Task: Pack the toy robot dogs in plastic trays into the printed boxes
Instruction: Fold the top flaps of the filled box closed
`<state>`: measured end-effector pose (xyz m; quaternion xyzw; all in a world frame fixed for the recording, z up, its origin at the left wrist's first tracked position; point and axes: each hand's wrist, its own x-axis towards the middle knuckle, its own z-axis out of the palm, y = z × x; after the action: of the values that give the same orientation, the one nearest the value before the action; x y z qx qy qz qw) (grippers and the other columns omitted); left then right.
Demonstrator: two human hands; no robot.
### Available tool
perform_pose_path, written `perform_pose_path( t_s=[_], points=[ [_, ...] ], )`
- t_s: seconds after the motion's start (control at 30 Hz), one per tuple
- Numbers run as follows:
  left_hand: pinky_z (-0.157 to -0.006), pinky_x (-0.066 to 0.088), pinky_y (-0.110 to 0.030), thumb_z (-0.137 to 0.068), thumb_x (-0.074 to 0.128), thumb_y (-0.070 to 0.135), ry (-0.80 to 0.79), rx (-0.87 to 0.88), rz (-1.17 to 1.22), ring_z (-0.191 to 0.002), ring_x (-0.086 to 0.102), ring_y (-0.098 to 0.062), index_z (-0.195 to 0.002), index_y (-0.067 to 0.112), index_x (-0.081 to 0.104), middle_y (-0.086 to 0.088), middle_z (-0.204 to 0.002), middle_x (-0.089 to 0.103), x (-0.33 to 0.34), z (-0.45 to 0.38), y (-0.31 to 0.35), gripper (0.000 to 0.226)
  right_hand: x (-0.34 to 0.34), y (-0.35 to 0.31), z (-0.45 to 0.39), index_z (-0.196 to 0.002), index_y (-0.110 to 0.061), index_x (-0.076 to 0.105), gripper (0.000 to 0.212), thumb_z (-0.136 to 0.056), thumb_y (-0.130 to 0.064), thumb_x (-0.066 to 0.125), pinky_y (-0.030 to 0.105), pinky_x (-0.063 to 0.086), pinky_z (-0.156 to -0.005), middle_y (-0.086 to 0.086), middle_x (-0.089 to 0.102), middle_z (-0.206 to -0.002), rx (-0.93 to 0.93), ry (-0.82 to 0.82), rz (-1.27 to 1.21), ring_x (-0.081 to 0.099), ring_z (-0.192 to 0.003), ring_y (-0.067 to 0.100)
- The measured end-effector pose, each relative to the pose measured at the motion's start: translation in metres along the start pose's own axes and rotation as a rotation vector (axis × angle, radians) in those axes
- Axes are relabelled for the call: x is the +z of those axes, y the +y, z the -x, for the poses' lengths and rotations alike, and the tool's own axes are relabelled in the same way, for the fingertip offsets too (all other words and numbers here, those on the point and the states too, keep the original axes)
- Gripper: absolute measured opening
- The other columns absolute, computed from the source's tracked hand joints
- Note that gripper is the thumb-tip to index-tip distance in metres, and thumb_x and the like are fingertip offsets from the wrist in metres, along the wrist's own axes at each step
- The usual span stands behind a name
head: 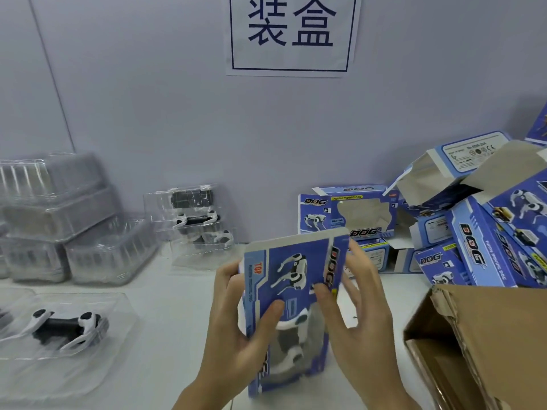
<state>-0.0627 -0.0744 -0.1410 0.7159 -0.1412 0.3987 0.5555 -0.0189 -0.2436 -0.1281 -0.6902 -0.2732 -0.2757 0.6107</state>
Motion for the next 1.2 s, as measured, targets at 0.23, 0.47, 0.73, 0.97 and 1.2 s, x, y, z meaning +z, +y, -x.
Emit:
perform_pose_path(
  t_s=[0.23,0.47,0.73,0.97,1.2],
  points=[
    [-0.102,0.051,-0.041,-0.099,0.045,0.068,0.172,-0.064,-0.187,-0.121,0.051,-0.006,-0.124,0.058,0.057,0.002,-0.128,0.039,0.006,-0.001,0.002,0.029,0.020,-0.001,0.019,-0.139,-0.039,0.047,0.041,-0.101,-0.039,0.062,0.023,0.055,-0.090,-0.008,0.066,-0.126,-0.006,0.029,-0.029,0.067,-0.115,0.019],
    [-0.093,0.049,-0.018,-0.110,0.028,0.057,0.116,0.040,-0.131,-0.109,0.063,-0.021,-0.150,0.033,0.050,0.001,-0.131,0.052,0.011,0.008,0.011,0.052,0.034,-0.005,0.032,-0.161,-0.051,0.006,0.111,-0.078,-0.068,0.078,0.013,0.055,-0.090,-0.034,0.043,-0.151,0.130,-0.102,-0.032,0.057,-0.128,-0.004],
    [-0.086,0.063,-0.037,-0.104,0.056,0.028,0.095,0.027,0.095,-0.117,0.070,-0.032,-0.145,0.027,0.048,-0.004,-0.138,0.054,0.027,0.019,0.004,0.042,0.011,0.008,0.011,-0.161,-0.053,0.008,0.117,-0.074,-0.045,0.086,0.004,0.038,-0.104,-0.036,0.036,-0.141,0.102,0.119,0.045,0.039,-0.138,-0.010],
    [-0.116,0.037,-0.037,-0.087,0.071,0.062,-0.032,-0.032,-0.178,-0.156,0.029,-0.015,-0.162,0.044,0.020,0.016,-0.168,0.024,0.009,-0.003,-0.010,0.093,-0.006,0.021,0.012,-0.149,-0.043,0.037,0.096,-0.070,0.002,0.066,0.050,0.058,-0.090,0.003,0.066,-0.133,0.153,0.186,-0.368,0.067,-0.114,0.030],
    [-0.105,0.055,-0.043,-0.089,0.067,0.058,-0.300,-0.228,0.048,-0.135,0.059,-0.015,-0.154,0.062,0.025,0.023,-0.155,0.049,0.000,-0.005,-0.016,0.078,-0.002,0.031,0.016,-0.133,-0.037,0.046,0.068,-0.079,0.003,0.054,0.037,0.063,-0.075,0.004,0.066,-0.131,0.159,0.090,-0.470,0.070,-0.107,0.034]
  ],
)
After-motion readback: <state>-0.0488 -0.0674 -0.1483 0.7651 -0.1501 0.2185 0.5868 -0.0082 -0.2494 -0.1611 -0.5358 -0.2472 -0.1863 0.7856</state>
